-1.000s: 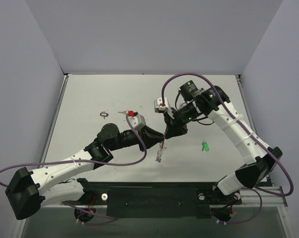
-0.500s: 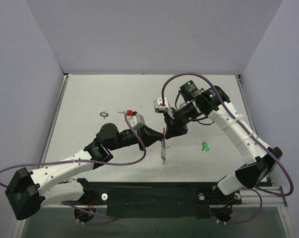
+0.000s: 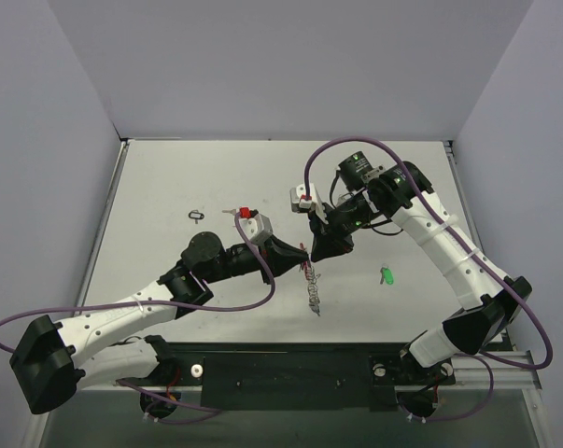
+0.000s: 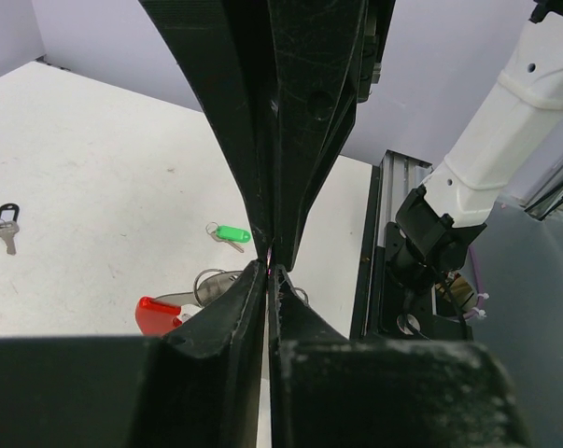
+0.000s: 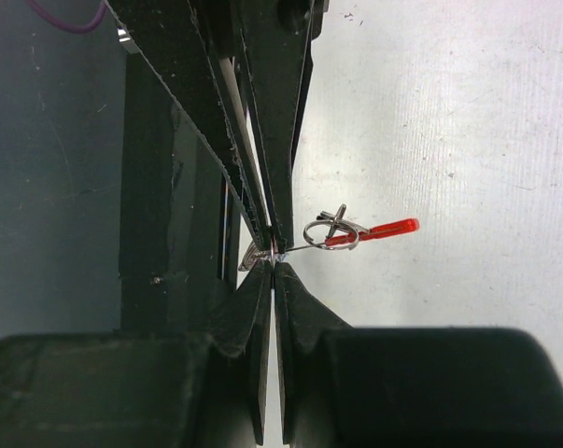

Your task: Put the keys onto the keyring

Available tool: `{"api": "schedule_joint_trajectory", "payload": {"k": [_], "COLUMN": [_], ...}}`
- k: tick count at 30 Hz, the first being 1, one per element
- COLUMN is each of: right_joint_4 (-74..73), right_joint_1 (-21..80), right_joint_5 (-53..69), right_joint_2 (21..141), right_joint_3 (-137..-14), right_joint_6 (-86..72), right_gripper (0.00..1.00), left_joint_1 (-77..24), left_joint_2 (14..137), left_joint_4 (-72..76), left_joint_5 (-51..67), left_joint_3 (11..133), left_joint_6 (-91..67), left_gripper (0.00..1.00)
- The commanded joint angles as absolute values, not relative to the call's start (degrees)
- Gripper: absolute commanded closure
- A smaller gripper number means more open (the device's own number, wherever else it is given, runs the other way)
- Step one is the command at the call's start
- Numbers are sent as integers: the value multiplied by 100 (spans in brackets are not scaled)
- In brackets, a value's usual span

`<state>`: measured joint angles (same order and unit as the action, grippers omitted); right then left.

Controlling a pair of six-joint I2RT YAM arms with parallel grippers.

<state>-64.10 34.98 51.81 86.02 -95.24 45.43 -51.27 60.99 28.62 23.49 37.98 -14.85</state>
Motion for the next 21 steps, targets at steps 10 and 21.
{"api": "schedule_joint_trajectory", "payload": {"k": [10,21], "right_joint_4": [-6592,-6724], "right_joint_1": [3533,3015], "right_joint_5": [5467,5941], "right_joint_2": [8525,8148], "right_joint_3": [-9650,-9563], "right_joint_6": [4579,4632], "right_gripper": [100,55], "left_joint_1": [-5098,-5054], "left_joint_2": [6047,5854], "left_joint_4": [3111,2909], "left_joint_5": [2514,2522], "left_joint_3": [3929,3700], "left_joint_6": [-1275,-572], "left_gripper": [100,100]}}
